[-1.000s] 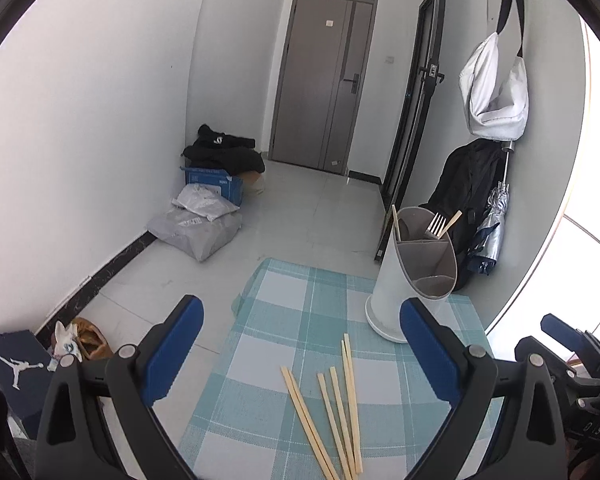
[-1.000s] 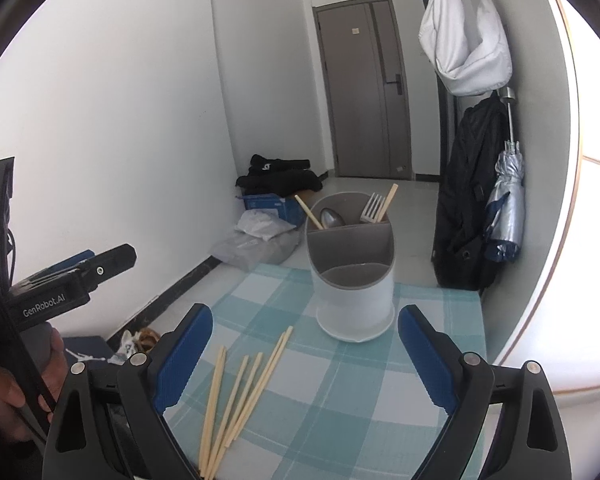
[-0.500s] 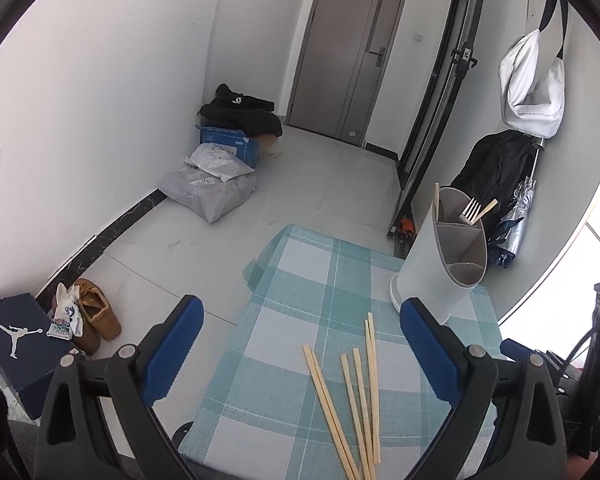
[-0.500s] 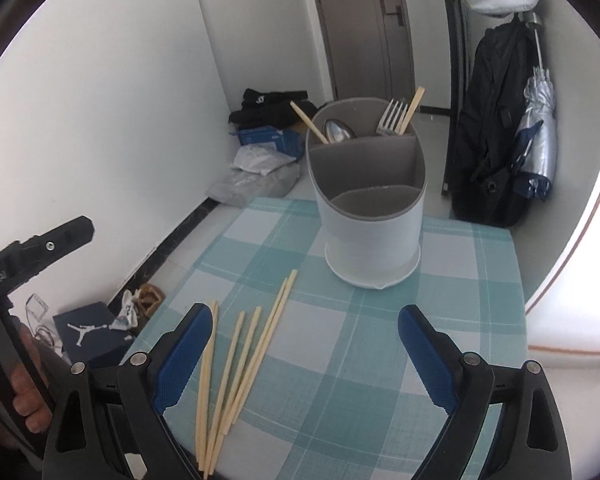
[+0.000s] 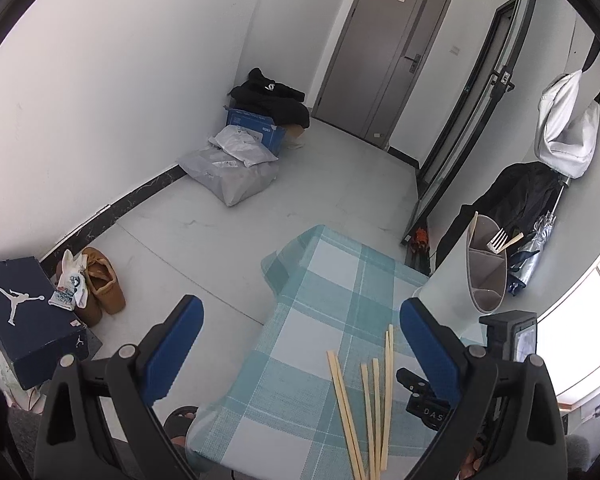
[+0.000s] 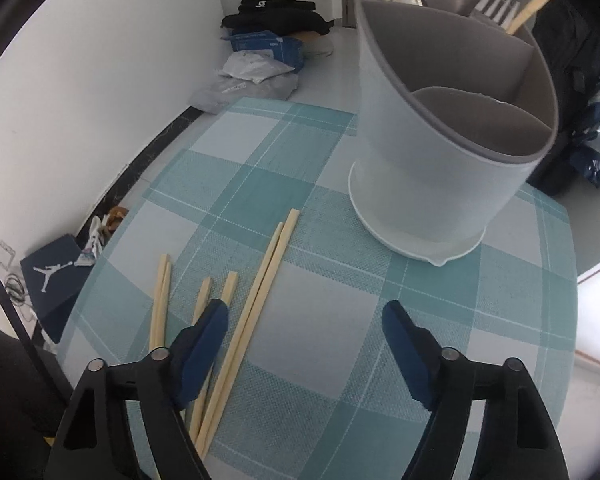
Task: Organize utensils
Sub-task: 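Lower the right gripper onto a chopstick and close on it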
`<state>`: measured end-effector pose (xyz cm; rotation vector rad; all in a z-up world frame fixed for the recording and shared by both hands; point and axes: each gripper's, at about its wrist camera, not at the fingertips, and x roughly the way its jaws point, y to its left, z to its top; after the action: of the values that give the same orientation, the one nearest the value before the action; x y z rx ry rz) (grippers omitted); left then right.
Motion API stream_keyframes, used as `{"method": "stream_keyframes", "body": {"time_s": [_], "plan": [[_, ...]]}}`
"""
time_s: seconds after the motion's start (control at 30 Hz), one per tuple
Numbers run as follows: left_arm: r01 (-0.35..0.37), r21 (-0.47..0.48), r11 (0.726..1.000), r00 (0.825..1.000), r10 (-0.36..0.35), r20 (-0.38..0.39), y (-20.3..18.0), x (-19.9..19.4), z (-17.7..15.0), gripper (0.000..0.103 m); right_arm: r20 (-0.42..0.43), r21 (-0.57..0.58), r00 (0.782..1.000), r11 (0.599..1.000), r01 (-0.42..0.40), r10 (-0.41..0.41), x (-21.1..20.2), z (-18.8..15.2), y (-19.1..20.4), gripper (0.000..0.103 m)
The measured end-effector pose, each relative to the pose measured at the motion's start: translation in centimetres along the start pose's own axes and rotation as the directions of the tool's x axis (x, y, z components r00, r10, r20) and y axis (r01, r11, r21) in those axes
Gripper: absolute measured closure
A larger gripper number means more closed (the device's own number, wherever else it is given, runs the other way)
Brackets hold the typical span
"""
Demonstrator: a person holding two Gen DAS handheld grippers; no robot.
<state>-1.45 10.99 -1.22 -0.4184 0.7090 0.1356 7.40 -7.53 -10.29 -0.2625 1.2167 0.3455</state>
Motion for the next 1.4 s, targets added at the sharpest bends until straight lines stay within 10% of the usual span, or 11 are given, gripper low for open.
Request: {"method": "stream_keyframes", "body": {"time_s": [0.4,0.73,0.9,1.4], "plan": [[0.03,-0.045,0.999,0.999,-0.031,-0.035,0.5,0.4,0.0,0.006,-0.039,-0.056,0.999,0.998,-0.012,0.01,1.0,-0.7,1.2,0.066],[0.004,-0.074,0.997,0.998,-0.009,-0.061,1.1,0.8,-0.1,0.006,-0.077,-0.074,0.997,0.997,0.014,-0.02,1.4,-0.4,1.0,0.068],[-0.018,-0.1,0.995,0.996,0.009,-0.085,1.6,1.2,-0.3,0.006,-0.069,-0.14,0.997,0.99,-0.03,0.021,1.5,-0.5,1.9,0.095],[-0.012,-0.15,0.989,0.993,-0.006,-0.115,2.3,1.6,-0.2,0.006,-0.231,-0.187,0.971,0.977,-0.102,0.057,-2.1,-5.3,-0.1,0.096]]}}
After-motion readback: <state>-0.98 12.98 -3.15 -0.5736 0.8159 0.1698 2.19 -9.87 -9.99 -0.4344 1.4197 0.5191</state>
